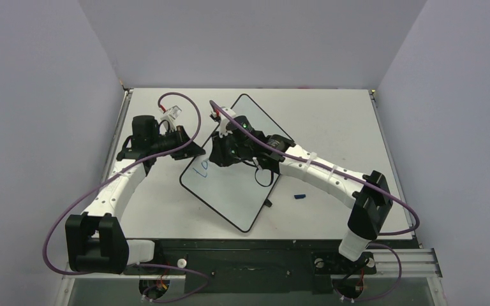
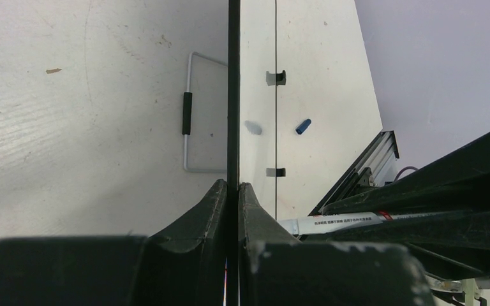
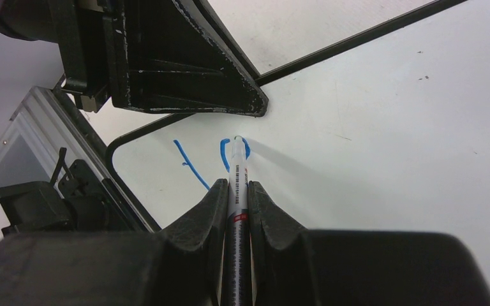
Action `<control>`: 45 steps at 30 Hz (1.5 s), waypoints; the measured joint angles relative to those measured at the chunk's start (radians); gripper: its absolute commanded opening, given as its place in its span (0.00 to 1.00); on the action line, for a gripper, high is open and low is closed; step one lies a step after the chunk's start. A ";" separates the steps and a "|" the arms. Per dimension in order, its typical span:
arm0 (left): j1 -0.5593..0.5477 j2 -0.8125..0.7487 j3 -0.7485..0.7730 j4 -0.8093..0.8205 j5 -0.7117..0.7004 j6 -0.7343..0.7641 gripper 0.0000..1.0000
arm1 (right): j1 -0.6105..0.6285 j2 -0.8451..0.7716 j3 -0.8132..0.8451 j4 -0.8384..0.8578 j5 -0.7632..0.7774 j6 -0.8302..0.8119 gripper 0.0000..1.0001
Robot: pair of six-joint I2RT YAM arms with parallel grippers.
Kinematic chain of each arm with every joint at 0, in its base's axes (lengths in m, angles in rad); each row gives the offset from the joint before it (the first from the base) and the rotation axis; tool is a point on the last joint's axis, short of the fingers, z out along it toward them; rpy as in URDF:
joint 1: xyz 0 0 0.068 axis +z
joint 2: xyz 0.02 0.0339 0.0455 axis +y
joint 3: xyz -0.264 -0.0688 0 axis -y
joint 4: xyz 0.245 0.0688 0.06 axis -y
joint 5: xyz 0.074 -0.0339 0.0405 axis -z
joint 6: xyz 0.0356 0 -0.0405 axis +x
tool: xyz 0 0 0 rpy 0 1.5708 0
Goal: Write a sentence on the whiteboard
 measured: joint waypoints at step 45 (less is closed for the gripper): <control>-0.004 -0.012 0.000 0.000 0.002 -0.001 0.00 | -0.072 -0.063 -0.092 0.079 -0.075 0.037 0.00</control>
